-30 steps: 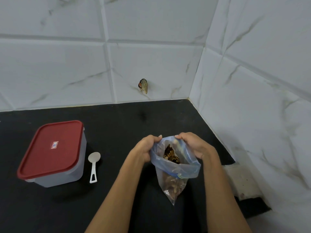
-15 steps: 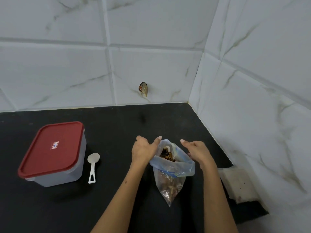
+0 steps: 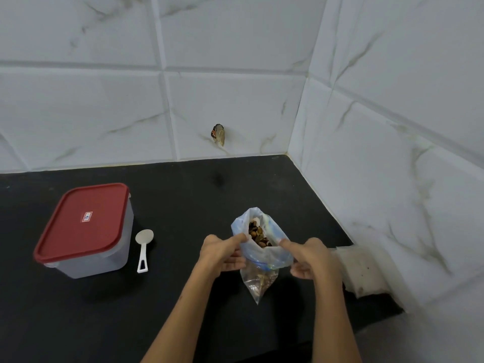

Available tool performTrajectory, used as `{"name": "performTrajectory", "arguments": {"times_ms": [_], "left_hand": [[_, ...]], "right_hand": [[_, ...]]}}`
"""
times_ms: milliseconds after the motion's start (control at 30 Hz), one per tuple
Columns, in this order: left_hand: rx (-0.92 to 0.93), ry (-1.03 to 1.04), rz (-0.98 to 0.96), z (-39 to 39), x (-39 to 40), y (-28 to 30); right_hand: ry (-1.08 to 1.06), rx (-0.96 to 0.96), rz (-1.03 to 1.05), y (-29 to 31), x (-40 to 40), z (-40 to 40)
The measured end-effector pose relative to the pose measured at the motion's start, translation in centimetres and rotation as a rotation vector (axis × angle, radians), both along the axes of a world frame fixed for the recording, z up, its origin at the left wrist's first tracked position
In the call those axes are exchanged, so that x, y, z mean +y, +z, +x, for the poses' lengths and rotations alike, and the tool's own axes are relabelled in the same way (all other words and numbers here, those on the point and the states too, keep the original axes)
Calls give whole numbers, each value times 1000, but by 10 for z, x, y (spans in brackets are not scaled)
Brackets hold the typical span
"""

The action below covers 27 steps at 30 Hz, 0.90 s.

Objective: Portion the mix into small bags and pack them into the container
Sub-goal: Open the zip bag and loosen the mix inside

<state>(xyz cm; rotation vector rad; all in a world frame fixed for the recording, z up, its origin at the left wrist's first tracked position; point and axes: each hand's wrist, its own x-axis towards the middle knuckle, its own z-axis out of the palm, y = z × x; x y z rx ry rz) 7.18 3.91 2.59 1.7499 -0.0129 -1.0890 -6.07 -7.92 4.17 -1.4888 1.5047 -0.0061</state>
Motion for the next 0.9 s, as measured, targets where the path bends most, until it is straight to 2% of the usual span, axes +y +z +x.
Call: {"name": "performTrajectory", "arguments": {"times_ms": [133, 333, 467, 533, 633, 733, 900], "left_hand": [[94, 63, -102, -6, -1, 1], [350, 220, -256, -8, -4, 4], [450, 306, -332, -8, -5, 5], [494, 334, -349, -7, -6, 4], [546, 385, -359, -7, -12, 1], [510, 413, -314, -12, -19, -4], [404, 415, -235, -23, -30, -21]], "right_hand": [[-103, -198, 93, 0, 3, 0], [-301, -566, 210, -7, 6, -3], [-518, -832, 416, -11, 8, -3], [-593, -905, 516, -11, 9, -2], [-713, -911, 611, -15, 10, 3], [-797, -863, 631, -22, 13, 10], [-760, -735, 451, -37, 18, 23]]}}
